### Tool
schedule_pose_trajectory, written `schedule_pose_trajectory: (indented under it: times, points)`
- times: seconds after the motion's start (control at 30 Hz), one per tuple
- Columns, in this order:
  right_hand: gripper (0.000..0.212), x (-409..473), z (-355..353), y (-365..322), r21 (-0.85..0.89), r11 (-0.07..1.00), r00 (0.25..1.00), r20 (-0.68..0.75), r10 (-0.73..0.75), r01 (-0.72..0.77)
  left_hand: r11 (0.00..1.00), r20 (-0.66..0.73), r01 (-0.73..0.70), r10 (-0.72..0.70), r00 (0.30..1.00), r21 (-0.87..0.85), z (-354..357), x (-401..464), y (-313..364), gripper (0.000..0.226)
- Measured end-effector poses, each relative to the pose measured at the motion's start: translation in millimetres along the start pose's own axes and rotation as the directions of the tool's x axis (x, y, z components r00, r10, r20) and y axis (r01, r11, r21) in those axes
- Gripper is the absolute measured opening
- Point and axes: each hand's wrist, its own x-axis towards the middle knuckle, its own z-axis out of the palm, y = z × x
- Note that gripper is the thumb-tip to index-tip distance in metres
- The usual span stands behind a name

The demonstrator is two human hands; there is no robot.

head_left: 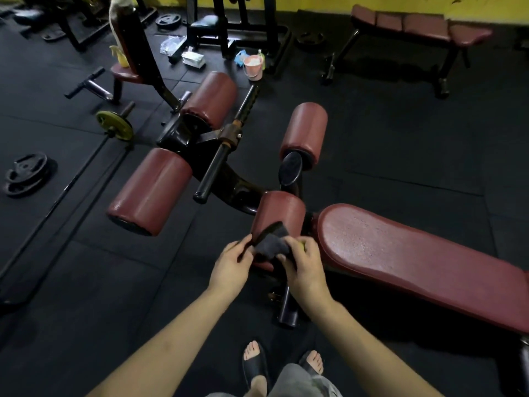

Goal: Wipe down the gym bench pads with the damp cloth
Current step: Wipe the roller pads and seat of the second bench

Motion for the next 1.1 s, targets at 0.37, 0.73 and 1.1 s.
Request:
schedule_pose_trajectory:
  times: [0.37, 0.73, 1.1]
  points:
    - [0.037, 116, 7, 19, -0.055, 0.987, 0.988, -0.035, 0.151, -0.153, 0.972, 0.098, 0.19, -0.177, 0.979, -0.136, -5, 16, -18, 0.041]
    - [0.036, 43, -5, 12, -0.15, 0.986, 0.996, 0.053, -0.068, 0.075, 0.983, 0.079, 0.107, -0.096, 0.992, -0.15, -2, 7, -15, 0.038]
    - [0.029, 41, 3, 7, -0.069, 0.997, 1.0, -0.007, 0.03, -0.031, 0.999, 0.016, 0.041, -0.041, 0.999, -0.002, -6, 0, -2, 0.038]
